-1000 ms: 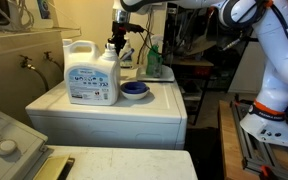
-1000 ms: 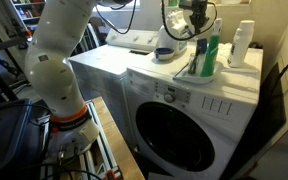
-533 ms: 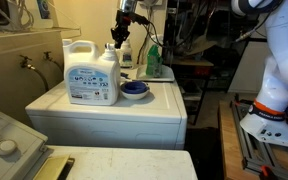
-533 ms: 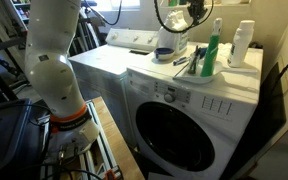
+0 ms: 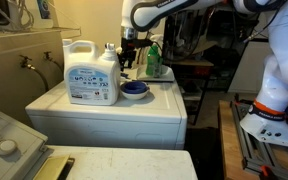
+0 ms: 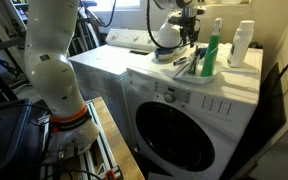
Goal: Move the brush from the machine to the shelf
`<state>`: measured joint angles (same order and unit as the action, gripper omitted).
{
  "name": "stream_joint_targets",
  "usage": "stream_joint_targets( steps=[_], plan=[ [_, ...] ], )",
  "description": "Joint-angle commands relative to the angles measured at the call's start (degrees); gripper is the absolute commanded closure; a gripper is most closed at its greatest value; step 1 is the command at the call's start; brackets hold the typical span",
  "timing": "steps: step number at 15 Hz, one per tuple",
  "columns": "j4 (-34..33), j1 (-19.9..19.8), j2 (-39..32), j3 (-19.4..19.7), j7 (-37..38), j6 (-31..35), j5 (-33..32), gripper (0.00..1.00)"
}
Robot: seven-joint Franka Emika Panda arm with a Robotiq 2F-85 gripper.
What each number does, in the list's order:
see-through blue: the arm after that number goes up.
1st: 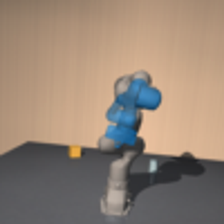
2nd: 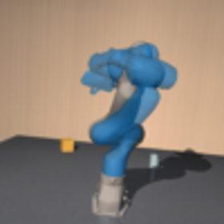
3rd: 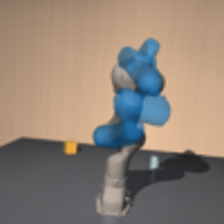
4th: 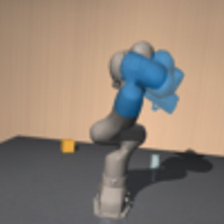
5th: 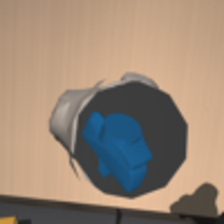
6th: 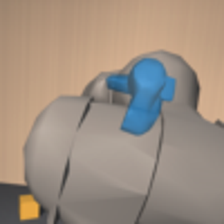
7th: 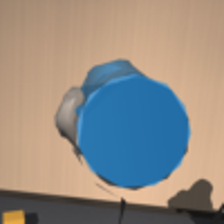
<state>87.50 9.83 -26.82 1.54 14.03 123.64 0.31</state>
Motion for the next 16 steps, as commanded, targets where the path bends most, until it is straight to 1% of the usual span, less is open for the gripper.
stream_joint_targets(
  steps=[1, 3, 5, 6, 7, 9, 11, 12, 13, 15, 16],
  plan=[
    [5.0, 1.1, -1.7, 1.9, 8.0, 9.2, -5.2, 0.0],
    [5.2, 1.7, -2.7, 3.4, 11.8, 8.0, -8.1, 0.0],
    [5.2, 1.7, -3.1, 3.5, 13.7, 3.9, -8.2, 0.0],
    [5.3, 1.8, -3.1, 3.3, 13.8, 1.8, -8.2, 0.0],
    [5.5, 1.0, -2.5, 2.0, 12.2, -0.8, -6.4, 0.0],
    [5.7, 0.2, -1.3, 0.4, 9.9, -3.7, -4.6, 0.02],
    [5.8, -0.5, -0.3, -1.1, 7.6, -4.7, -2.9, 0.12],
    [5.7, -0.8, -0.2, -1.7, 6.2, -5.0, -2.0, 0.24],
    [5.7, -0.9, -0.1, -2.0, 5.5, -5.1, -1.5, 0.31],
    [5.8, -1.2, -0.3, -2.5, 4.2, -3.7, -0.6, 0.32],
    [5.7, -1.2, -0.7, -2.2, 4.6, -3.0, -0.5, 0.17]
  ],
)
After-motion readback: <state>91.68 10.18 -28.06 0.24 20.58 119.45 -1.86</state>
